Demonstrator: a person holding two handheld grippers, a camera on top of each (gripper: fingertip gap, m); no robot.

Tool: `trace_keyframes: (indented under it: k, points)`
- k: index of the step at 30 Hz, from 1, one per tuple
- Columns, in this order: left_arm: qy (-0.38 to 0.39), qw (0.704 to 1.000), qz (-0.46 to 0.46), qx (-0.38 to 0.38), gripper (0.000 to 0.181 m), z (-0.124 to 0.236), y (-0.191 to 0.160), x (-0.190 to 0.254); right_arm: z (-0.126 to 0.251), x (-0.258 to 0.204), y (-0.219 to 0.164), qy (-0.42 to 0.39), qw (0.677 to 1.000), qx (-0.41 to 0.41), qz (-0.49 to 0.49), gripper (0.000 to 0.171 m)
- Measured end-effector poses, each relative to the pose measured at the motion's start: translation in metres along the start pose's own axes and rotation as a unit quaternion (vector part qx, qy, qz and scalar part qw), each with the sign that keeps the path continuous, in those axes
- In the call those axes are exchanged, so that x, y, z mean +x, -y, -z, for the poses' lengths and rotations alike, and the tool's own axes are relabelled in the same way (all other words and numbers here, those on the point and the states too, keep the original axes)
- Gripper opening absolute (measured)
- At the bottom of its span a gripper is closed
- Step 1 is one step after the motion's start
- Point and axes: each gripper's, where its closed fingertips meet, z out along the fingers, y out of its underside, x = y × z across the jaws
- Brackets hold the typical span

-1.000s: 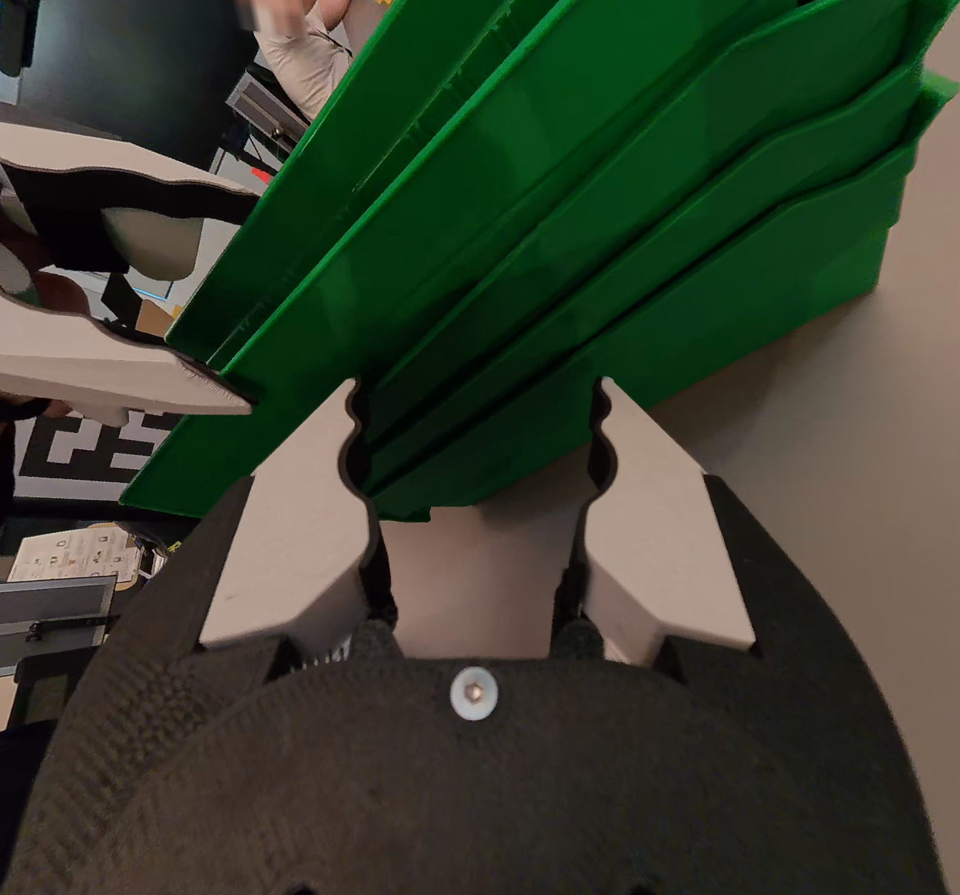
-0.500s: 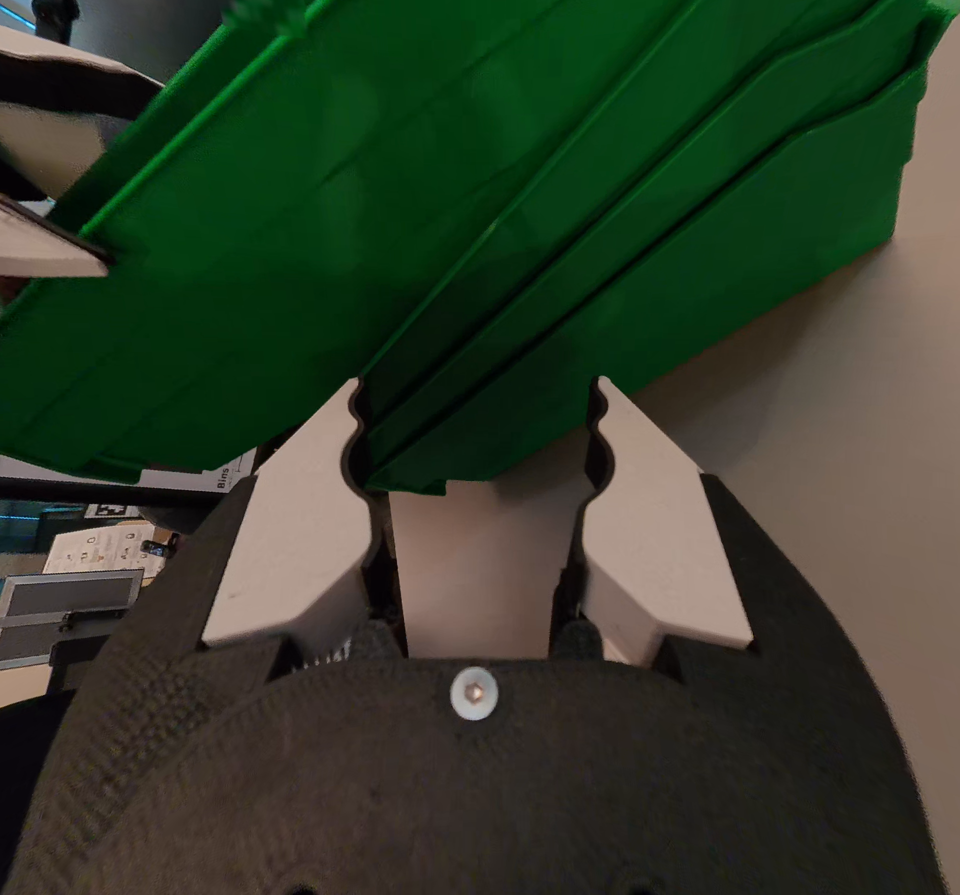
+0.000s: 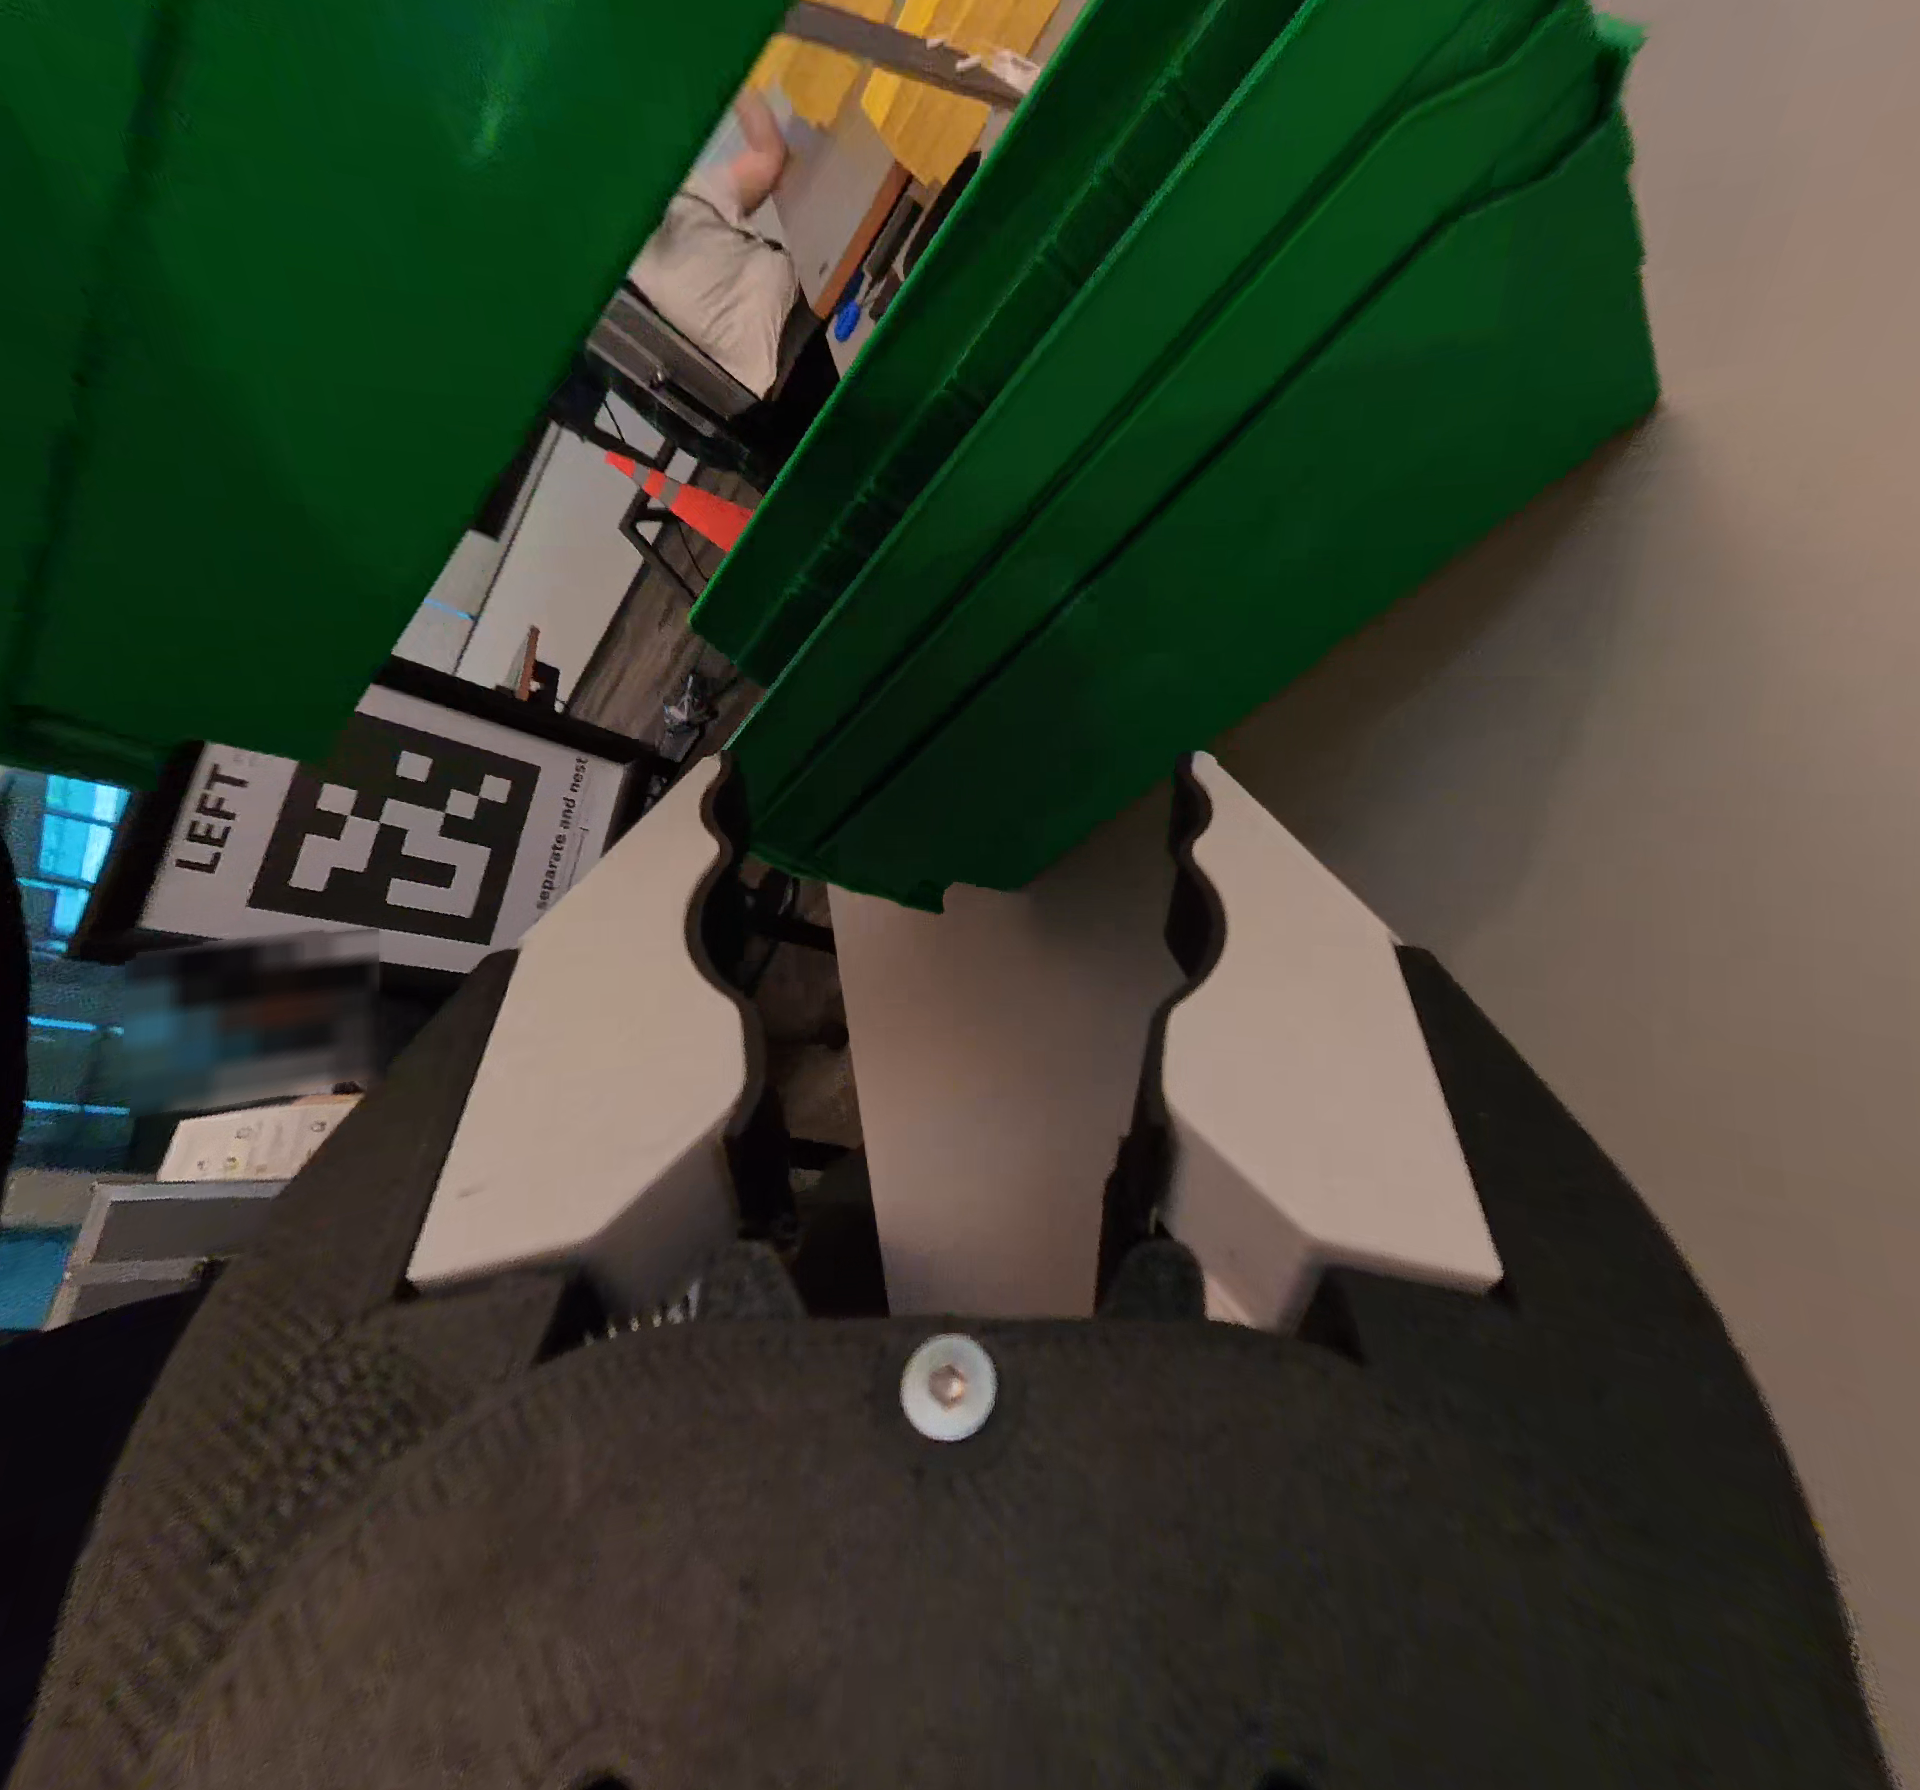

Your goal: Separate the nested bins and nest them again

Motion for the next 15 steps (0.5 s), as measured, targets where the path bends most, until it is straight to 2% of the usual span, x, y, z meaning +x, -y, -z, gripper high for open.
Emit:
trace_keyframes:
  k: [3,7,11,15]
  points:
    - [-0.044,0.999,-0.017,0.013,0.087,-0.019,0.012,0.040,0.034,0.006,-0.001,-0.013,0.999,0.028,-0.012,0.080]
    - [-0.103,0.994,-0.023,0.001,0.087,-0.066,0.004,0.094,0.091,0.025,-0.006,-0.044,0.996,0.066,-0.034,0.080]
    - [-0.144,0.989,-0.022,-0.035,0.087,-0.118,-0.026,0.137,0.141,0.051,-0.034,-0.085,0.992,0.067,-0.067,0.080]
    - [-0.145,0.987,-0.013,-0.063,0.086,-0.153,-0.065,0.150,0.173,0.069,-0.059,-0.113,0.985,0.080,-0.099,0.078]
